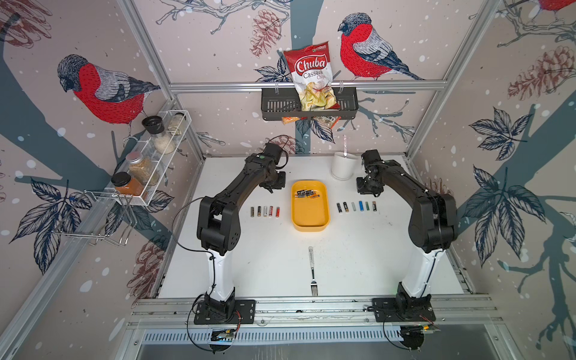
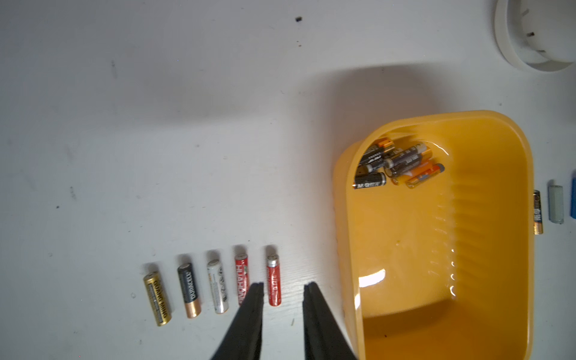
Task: Take the batteries out of the storage box
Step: Place the battery at the center of the board, then pick up the battery from the storage box.
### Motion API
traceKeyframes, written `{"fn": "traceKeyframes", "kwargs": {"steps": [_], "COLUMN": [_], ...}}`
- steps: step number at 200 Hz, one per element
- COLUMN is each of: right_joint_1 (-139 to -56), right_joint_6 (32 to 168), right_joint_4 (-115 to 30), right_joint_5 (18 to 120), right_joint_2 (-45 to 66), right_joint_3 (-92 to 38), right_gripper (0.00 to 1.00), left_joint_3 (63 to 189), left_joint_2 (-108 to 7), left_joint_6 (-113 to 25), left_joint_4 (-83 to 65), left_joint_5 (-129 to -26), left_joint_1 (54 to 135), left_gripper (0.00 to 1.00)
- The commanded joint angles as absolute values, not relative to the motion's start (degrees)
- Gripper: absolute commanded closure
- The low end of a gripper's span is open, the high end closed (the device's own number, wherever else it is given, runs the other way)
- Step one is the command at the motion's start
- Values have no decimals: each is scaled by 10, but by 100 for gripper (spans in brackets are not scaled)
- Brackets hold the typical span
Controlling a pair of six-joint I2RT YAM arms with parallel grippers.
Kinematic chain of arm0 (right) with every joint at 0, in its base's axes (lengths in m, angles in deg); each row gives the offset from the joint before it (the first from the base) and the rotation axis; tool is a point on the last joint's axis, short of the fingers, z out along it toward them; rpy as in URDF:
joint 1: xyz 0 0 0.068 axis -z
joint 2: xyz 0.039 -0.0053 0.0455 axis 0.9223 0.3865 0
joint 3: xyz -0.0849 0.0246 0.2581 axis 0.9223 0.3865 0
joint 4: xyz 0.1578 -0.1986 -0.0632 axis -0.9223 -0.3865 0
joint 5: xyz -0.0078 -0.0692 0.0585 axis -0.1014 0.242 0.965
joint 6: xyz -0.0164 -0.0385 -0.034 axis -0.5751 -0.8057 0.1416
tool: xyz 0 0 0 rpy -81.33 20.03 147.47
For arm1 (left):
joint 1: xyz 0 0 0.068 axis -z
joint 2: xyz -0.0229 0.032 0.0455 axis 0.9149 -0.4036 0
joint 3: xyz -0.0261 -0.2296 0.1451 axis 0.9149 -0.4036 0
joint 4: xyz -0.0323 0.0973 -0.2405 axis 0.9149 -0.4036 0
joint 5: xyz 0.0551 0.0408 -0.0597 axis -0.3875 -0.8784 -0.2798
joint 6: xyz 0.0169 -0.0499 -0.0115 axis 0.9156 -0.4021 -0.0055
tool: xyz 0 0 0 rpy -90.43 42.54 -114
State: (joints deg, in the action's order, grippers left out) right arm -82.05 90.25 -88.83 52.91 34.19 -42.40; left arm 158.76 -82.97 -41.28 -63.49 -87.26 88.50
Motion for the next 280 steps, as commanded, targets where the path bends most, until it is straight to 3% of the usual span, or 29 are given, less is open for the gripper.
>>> {"fn": "traceKeyframes", "kwargs": {"steps": [1,71,280], "right_joint_1": [-842,-853,-845], "right_joint_6": [916,916,910], "right_joint_4": [-904,-919,-919], "right_joint_5": [545,545,546], "right_joint_2": [351,363,362], "right_joint_3": [-447,-474,-466], "right_gripper": [68,68,68], "left_joint_3": [1637,1798,1824], "left_joint_2": [-867,-1001,-1079], "left_joint_6": [-424,-413,-334], "left_joint_4": [-651,-675,-685], "left_joint_5": [-863,-841,-874], "left_joint_1": [910,962,967], "left_gripper": [72,72,69]}}
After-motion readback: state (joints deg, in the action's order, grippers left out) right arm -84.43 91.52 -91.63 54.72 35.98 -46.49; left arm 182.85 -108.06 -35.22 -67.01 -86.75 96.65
